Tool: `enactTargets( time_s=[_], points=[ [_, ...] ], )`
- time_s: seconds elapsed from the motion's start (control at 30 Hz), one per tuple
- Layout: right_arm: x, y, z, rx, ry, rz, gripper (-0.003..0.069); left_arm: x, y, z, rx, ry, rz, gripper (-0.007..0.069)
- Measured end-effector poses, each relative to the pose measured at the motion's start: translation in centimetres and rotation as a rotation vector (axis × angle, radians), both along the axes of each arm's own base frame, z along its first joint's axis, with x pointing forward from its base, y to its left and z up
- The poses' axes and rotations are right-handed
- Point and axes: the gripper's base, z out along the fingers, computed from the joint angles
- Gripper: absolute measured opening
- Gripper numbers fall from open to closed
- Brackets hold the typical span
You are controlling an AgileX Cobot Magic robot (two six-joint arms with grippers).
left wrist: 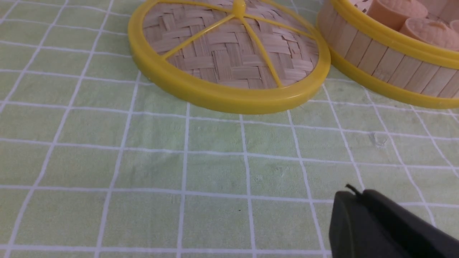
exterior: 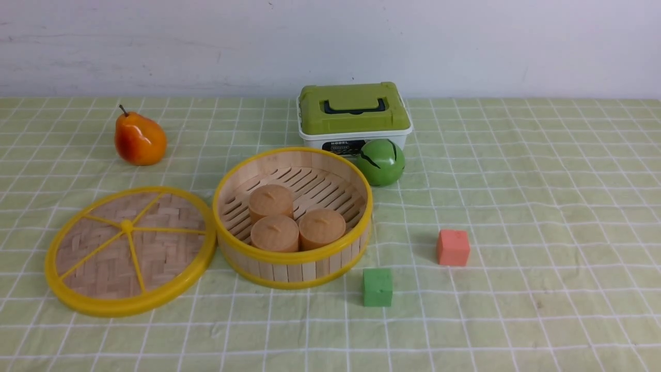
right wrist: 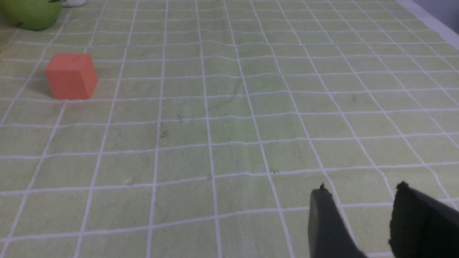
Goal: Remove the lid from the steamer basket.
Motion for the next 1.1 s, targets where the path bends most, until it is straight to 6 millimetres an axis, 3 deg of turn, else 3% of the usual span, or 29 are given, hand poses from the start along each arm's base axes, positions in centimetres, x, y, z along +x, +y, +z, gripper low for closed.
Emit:
enactTargets(
  time_s=[1.1],
  points=[
    [0.00, 0.00, 0.00, 0.000, 0.000, 0.000, 0.0242, 0.00, 0.00, 0.00, 0.001, 0.000, 0.000, 0.0038]
  ],
)
